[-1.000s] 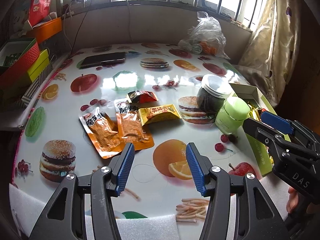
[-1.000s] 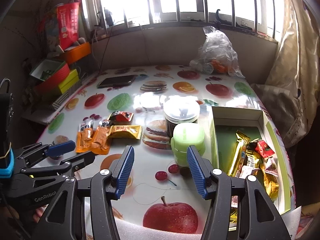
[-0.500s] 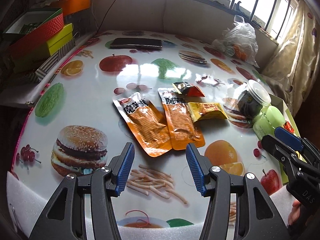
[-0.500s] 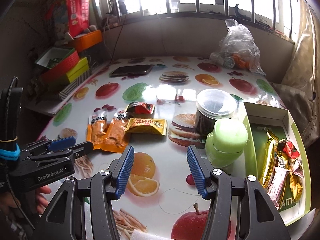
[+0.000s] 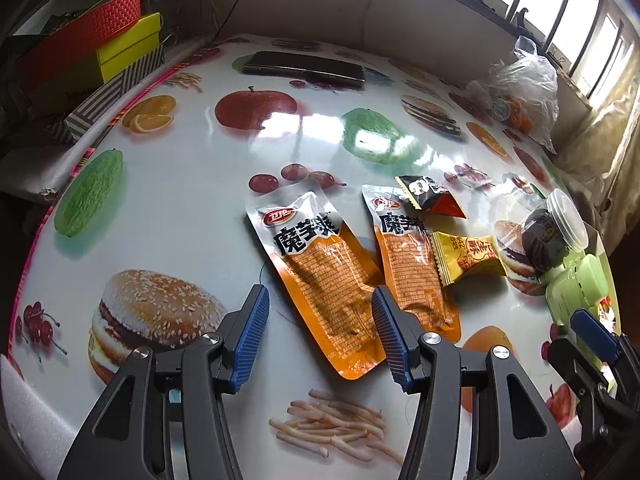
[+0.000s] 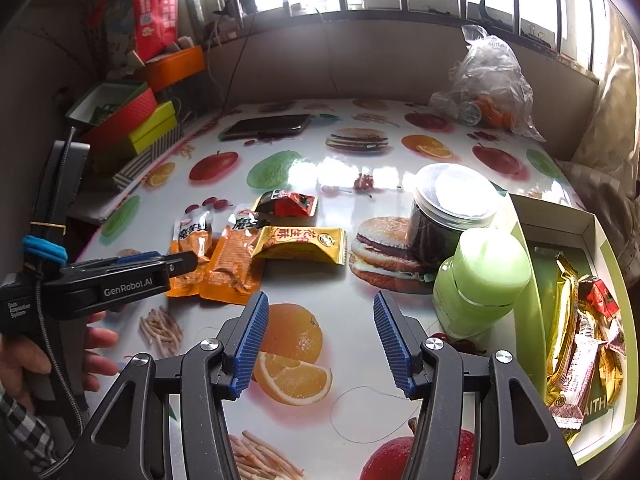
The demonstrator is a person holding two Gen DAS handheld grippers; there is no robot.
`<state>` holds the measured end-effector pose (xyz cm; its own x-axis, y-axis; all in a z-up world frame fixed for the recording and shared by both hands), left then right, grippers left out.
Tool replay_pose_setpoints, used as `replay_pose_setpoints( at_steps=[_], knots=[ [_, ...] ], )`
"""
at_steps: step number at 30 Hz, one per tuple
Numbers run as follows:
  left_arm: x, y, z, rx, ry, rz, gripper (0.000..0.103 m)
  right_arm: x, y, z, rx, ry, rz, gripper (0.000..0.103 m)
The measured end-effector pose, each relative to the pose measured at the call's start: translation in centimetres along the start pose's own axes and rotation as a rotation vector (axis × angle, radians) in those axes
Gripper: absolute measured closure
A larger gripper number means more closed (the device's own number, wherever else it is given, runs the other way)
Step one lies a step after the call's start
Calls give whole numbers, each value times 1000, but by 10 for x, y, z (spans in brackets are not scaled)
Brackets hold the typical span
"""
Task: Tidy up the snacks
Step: 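Lower the left tool over an orange konjac packet while the right approaches another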
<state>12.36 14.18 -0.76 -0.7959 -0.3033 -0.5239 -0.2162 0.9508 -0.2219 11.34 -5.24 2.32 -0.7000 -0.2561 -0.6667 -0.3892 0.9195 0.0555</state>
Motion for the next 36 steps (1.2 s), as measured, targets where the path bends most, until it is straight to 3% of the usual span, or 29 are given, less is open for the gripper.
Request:
replay_pose_setpoints(
  at_steps=[13,17,23,36],
  knots=[
    [-19,-10,17,-43,22,44,48,-4,0,5,7,5,1,48],
    [-23,-8,22,-102,21,70,48,-5,5,9,6,16,-9,48],
    [-20,-1,19,-100,5,95,47,-7,12,20,1,45,-9,48],
    [-6,33,1,-106,-30,60,49,-12,49,63,-95,139,-7,48]
  ],
)
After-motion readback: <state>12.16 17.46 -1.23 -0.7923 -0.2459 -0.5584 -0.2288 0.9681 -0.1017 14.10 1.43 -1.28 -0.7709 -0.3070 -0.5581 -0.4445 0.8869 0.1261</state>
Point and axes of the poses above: each gripper's, at about its wrist camera, not at the fingertips, and z roughly the way its jaws point, y to its left, x to its underside, the point moved 2 cm from there along z, roughly the way its jaws point, and after that the axes turned 4 degrees about x, right-handed, at the moved point
